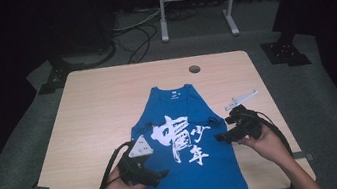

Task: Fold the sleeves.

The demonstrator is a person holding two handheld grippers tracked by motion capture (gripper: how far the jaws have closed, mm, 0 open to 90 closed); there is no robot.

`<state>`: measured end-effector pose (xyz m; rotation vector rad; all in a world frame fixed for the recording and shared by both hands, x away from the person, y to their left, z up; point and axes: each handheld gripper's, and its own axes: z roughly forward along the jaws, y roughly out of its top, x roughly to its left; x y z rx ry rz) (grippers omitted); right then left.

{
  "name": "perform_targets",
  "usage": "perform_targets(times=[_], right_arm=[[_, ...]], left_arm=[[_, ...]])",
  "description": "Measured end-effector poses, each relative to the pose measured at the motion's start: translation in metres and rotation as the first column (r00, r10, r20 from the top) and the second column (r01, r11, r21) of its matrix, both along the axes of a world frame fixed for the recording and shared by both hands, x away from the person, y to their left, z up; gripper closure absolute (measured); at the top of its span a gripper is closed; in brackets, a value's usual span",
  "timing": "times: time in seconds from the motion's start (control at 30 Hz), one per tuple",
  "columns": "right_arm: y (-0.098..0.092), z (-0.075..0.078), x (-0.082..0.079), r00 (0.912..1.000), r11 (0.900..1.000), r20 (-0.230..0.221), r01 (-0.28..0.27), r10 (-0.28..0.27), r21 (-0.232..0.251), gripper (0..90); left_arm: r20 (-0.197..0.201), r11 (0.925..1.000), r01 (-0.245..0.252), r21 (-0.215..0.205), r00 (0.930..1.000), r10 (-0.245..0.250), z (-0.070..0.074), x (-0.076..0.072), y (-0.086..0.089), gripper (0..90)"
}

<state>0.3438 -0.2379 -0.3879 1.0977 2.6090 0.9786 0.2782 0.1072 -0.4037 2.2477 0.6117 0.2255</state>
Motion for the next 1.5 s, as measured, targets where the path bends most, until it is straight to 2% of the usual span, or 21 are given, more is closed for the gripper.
perform_targets(times=[0.13, 0.33, 0.5, 0.73, 1.0, 1.2, 1.5], right_arm=[[-0.003, -0.001, -0.005, 0.9999, 0.999, -0.004, -0.015, 0.015, -0.040, 12.8], [-0.008, 0.002, -0.012, 0.9995, 0.999, 0.025, -0.021, 0.022, -0.049, 12.1], [-0.011, 0.001, -0.013, 0.9994, 0.996, 0.027, -0.021, 0.024, -0.088, 12.1], [-0.013, 0.005, -0.015, 0.9991, 0.997, 0.031, -0.025, 0.028, -0.079, 12.1], [-0.013, 0.007, -0.015, 0.9987, 0.996, 0.032, -0.036, 0.039, -0.086, 12.1], [-0.009, 0.008, -0.010, 0.9989, 0.994, 0.028, -0.035, 0.038, -0.099, 12.1], [-0.003, 0.008, 0.001, 0.9992, 0.993, 0.017, -0.035, 0.037, -0.117, 12.1]], left_arm=[[-0.002, 0.9999, 0.002, 0.012, 1.0000, -0.002, 0.000, 0.002, -0.006, 10.0], [0.004, 0.9998, -0.008, 0.018, 1.0000, 0.008, 0.007, 0.010, -0.010, 9.9], [-0.014, 0.9997, -0.017, 0.020, 0.9998, 0.017, 0.009, 0.017, -0.012, 10.0], [-0.016, 0.9985, -0.054, 0.010, 0.9984, 0.054, 0.010, 0.026, -0.011, 9.9], [0.001, 0.9971, -0.075, 0.012, 0.9972, 0.075, 0.015, 0.037, -0.012, 10.0], [0.004, 0.9959, -0.090, -0.001, 0.9959, 0.091, 0.015, 0.044, -0.012, 10.0], [0.015, 0.9952, -0.098, 0.001, 0.9951, 0.098, 0.019, 0.055, -0.010, 10.0]])
